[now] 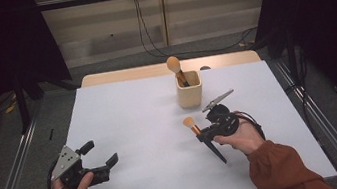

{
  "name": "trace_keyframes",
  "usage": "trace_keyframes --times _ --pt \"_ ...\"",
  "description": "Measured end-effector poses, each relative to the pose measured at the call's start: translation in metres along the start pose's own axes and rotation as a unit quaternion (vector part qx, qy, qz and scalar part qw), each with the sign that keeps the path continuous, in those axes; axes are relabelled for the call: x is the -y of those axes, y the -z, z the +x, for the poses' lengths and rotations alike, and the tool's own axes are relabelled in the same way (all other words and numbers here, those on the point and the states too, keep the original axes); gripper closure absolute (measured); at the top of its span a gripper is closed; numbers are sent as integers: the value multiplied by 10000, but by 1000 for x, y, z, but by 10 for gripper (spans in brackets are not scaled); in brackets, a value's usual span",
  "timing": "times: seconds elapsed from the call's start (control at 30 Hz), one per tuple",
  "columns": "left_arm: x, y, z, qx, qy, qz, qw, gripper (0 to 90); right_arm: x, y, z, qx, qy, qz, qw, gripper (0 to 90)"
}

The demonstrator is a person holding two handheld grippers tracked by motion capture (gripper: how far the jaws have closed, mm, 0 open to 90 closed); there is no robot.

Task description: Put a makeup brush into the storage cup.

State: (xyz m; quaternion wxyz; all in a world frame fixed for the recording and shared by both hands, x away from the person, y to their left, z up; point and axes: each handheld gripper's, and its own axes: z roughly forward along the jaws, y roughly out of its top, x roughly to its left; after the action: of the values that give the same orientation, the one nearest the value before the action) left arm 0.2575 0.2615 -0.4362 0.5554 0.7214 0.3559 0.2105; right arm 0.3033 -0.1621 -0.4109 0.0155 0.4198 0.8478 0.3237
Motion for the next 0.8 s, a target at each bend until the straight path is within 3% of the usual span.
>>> trace_keyframes --times 0.37,0.6,0.8 --pt "0 0 0 -1 -29 16 10000 39 6 8 0 -45 26 -976 9952 749" --pt "0 0 0 3 -16 12 10000 39 11 11 -1 -11 -19 -1444 9895 750" --pt "0 0 0 22 -24 16 10000 39 14 10 -3 -219 141 -1815 9830 750"
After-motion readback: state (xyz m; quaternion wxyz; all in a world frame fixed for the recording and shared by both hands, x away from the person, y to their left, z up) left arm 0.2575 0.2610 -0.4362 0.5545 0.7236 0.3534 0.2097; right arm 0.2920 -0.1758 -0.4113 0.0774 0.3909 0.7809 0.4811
